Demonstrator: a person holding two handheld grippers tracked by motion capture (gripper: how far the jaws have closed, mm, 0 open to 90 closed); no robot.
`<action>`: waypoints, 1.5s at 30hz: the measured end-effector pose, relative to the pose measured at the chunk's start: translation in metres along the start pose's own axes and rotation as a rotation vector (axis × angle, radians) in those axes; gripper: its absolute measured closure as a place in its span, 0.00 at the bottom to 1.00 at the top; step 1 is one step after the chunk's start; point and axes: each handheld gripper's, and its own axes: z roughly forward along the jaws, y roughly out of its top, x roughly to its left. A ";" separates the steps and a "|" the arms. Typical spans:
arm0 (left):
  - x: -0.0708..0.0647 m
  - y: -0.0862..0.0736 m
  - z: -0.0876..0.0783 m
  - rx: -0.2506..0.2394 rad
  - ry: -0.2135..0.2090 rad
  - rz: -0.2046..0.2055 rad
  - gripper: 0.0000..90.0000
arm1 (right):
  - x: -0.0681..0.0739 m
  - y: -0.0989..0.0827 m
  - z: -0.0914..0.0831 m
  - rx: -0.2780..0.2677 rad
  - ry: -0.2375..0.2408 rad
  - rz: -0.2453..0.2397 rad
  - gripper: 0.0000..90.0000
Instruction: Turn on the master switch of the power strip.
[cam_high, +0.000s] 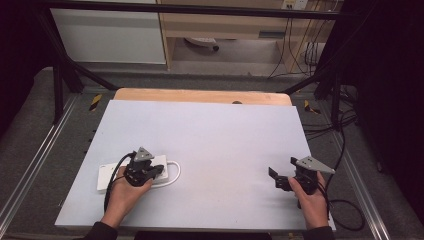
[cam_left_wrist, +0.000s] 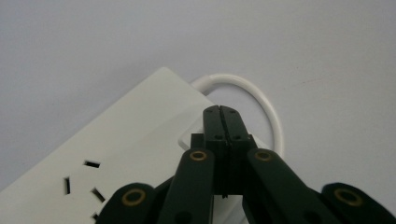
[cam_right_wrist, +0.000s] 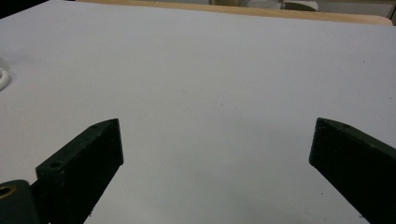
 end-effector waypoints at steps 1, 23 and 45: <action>0.000 0.000 0.000 0.000 0.000 0.001 1.00 | 0.000 0.000 0.000 0.000 0.000 0.000 0.04; -0.001 -0.002 0.000 -0.026 0.004 0.003 1.00 | -0.001 0.000 0.001 0.002 -0.002 -0.001 0.04; 0.002 -0.004 0.000 -0.060 -0.011 -0.016 1.00 | -0.001 0.000 0.001 0.002 -0.001 0.000 0.04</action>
